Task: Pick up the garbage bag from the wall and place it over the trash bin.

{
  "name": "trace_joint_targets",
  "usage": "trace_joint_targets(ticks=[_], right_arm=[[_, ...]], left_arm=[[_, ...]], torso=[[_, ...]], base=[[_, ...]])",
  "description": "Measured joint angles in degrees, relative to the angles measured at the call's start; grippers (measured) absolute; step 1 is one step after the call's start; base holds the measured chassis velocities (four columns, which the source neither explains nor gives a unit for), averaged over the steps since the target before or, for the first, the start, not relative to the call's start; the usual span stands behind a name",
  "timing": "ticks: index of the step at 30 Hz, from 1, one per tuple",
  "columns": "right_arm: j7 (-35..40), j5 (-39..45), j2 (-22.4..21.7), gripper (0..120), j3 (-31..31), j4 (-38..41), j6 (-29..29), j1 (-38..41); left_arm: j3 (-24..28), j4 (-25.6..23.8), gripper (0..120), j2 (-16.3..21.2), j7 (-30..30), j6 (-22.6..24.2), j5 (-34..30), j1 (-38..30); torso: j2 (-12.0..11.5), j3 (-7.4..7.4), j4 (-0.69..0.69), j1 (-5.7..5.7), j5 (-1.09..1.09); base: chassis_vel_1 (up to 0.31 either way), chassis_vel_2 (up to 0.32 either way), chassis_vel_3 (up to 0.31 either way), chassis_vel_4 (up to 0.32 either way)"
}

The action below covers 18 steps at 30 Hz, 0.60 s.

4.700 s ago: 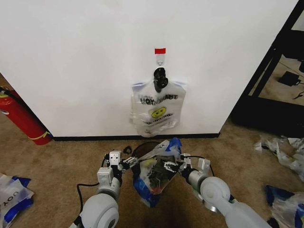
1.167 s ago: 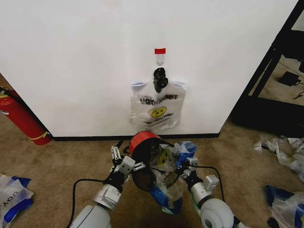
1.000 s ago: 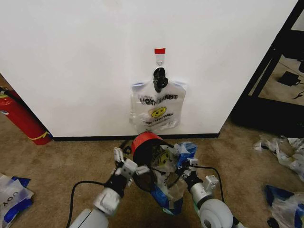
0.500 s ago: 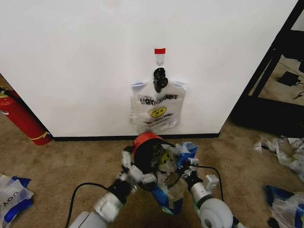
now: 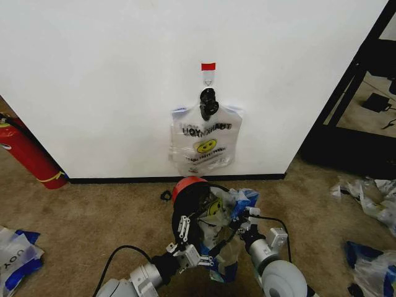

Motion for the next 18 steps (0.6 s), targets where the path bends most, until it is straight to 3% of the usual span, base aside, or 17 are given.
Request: trace_joint_targets(ticks=[7,18], right_arm=[[-0.5,-1.94,0.23,0,-0.7,0.9,0.9,-0.64],[3.07,1.06,0.25,0,-0.6,1.51,-1.62,-0.96]], left_arm=[[3.08,5.12,97,0.96,1.33,1.6,-1.11,-6.71],[3.94,6.83,60,0.24,0.16,1.9,-1.69,-8.16]], torso=[[0.0,0.0,-0.01,0.0,-0.01],[-0.01,0.0,-0.01,0.0,0.0]], base=[[0.0,0.0,0.0,0.0],[0.0,0.0,0.0,0.0]])
